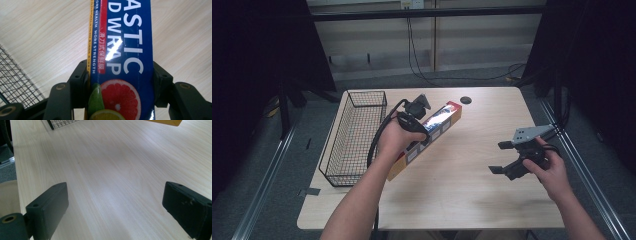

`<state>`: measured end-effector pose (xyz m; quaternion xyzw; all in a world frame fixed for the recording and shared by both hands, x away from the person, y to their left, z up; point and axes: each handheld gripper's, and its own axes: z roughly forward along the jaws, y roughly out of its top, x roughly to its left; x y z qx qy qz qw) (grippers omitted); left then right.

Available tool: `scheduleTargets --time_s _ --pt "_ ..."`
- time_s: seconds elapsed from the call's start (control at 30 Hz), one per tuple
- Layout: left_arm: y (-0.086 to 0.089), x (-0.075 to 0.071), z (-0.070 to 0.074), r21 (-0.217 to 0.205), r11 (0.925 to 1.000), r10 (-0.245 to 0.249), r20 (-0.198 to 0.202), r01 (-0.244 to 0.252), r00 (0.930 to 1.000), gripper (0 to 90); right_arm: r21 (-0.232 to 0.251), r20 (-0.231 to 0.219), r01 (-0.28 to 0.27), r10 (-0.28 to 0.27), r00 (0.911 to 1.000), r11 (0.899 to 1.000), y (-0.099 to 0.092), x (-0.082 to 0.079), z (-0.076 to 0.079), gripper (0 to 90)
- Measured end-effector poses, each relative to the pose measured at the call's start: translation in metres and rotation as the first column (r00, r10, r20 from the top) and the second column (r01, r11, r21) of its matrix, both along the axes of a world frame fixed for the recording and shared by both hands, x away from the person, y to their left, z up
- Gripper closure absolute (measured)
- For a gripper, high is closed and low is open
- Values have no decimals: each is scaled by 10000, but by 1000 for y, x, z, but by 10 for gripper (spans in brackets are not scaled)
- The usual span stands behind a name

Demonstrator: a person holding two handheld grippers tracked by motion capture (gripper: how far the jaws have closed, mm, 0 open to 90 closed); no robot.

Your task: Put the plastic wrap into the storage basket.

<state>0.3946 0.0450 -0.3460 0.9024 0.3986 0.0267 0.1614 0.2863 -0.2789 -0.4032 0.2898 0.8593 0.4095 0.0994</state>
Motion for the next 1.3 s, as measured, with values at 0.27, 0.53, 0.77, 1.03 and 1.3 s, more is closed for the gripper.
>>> scheduleTargets --time_s 0.27,0.53,0.77,1.03,1.3 --pt "6 4 3 67 9990 444 40 -444 9990 440 6 -32 -63 63 10000 10000 1 0 0 68" --pt "15 4 6 112 9970 759 77 -760 9971 440 27 -26 -131 131 9999 9999 2 -1 1 69" --pt "21 5 8 155 9953 956 -30 -956 9954 441 60 -6 -243 243 9997 9997 3 -1 1 70" --pt "29 6 9 135 9920 1253 -47 -1253 9921 441 -28 -59 -252 252 9997 9997 2 1 -1 70" --pt "37 7 11 170 9868 1608 49 -1608 9870 441 -65 -20 -248 248 9997 9997 4 1 0 70"
